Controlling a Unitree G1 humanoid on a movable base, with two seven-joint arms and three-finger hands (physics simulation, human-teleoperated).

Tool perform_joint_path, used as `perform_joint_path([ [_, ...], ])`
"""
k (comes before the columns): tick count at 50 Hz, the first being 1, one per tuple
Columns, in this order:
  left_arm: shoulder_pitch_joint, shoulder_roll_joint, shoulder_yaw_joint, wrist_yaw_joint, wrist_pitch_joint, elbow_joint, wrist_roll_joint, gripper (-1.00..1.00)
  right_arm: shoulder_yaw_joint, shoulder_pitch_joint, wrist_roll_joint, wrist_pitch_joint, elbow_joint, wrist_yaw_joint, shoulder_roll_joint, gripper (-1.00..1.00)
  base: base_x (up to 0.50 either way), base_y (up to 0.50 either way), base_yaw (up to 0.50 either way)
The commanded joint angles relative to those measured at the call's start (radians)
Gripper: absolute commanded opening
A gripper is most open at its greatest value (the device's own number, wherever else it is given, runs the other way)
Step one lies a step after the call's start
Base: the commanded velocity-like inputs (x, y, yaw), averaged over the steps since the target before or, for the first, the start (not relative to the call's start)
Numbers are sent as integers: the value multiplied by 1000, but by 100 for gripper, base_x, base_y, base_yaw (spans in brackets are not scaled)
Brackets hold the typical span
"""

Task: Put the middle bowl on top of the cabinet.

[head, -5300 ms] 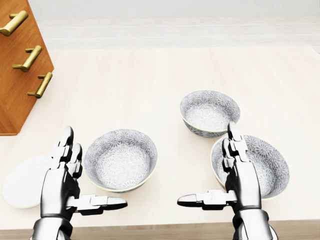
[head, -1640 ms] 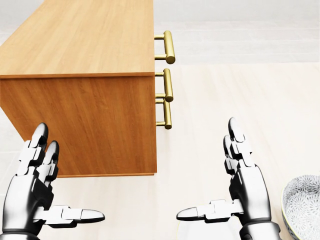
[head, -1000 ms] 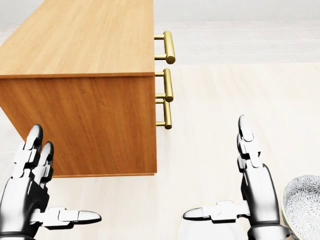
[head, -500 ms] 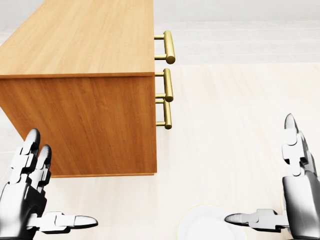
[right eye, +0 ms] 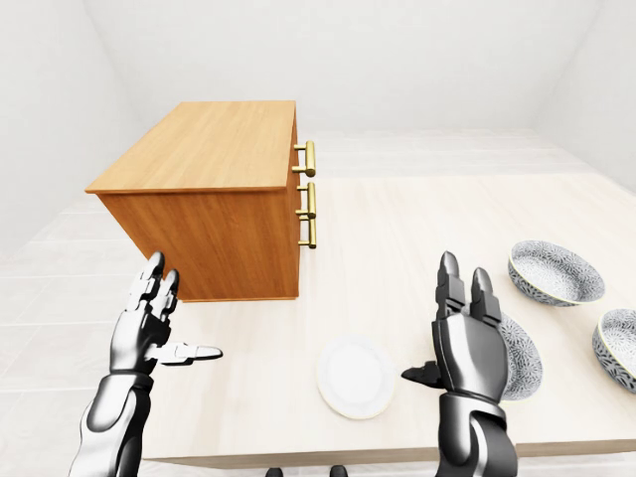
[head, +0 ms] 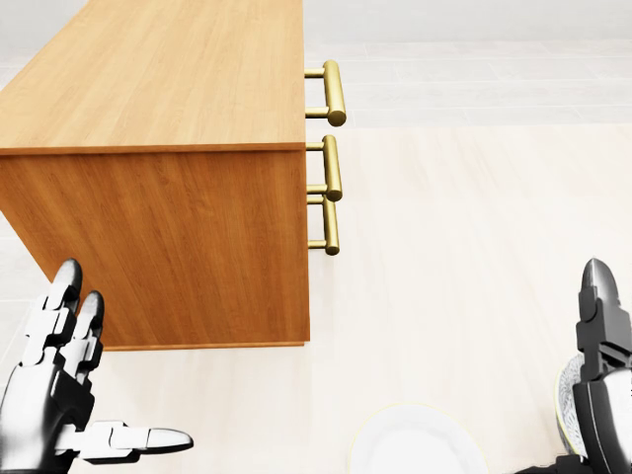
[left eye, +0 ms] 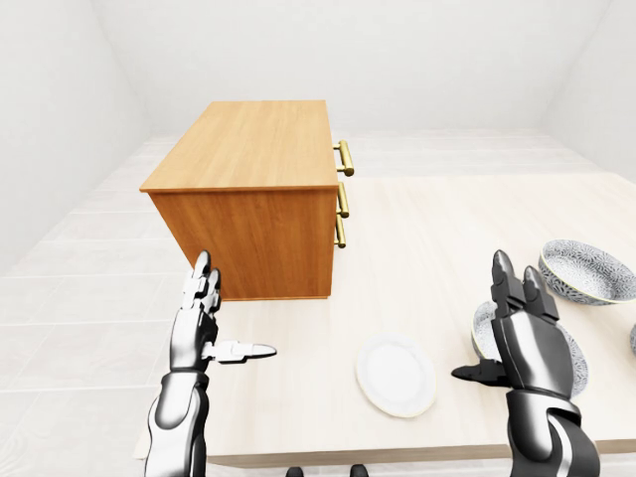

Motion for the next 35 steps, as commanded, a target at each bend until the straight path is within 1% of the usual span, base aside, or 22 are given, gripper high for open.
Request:
perform_joint_path([
  [1,-12,5,5,2,0,21,-5,100,-12,41,-197,0,-34,54,32,100,0,0,0],
  [7,-18,8,7,3,0,30,-7,100,-23,54,-234,0,-61,87,42,100,0,0,0],
  [12,-11,9,9,0,0,15,-12,100,-49,44,-275,0,-30,104,43,100,0,0,0],
  [16,-7,11,18,-3,0,-3,-20,100,-86,14,-320,0,17,122,27,100,0,0,0],
  [19,-2,10,20,-5,0,-16,-22,100,-111,-16,-322,0,44,135,16,100,0,0,0],
  [27,7,5,23,-9,0,-33,-18,100,-144,-49,-323,0,107,127,-6,100,0,0,0],
  [35,23,2,34,-22,0,-59,-29,100,-148,-46,-333,0,158,101,-10,100,0,0,0],
])
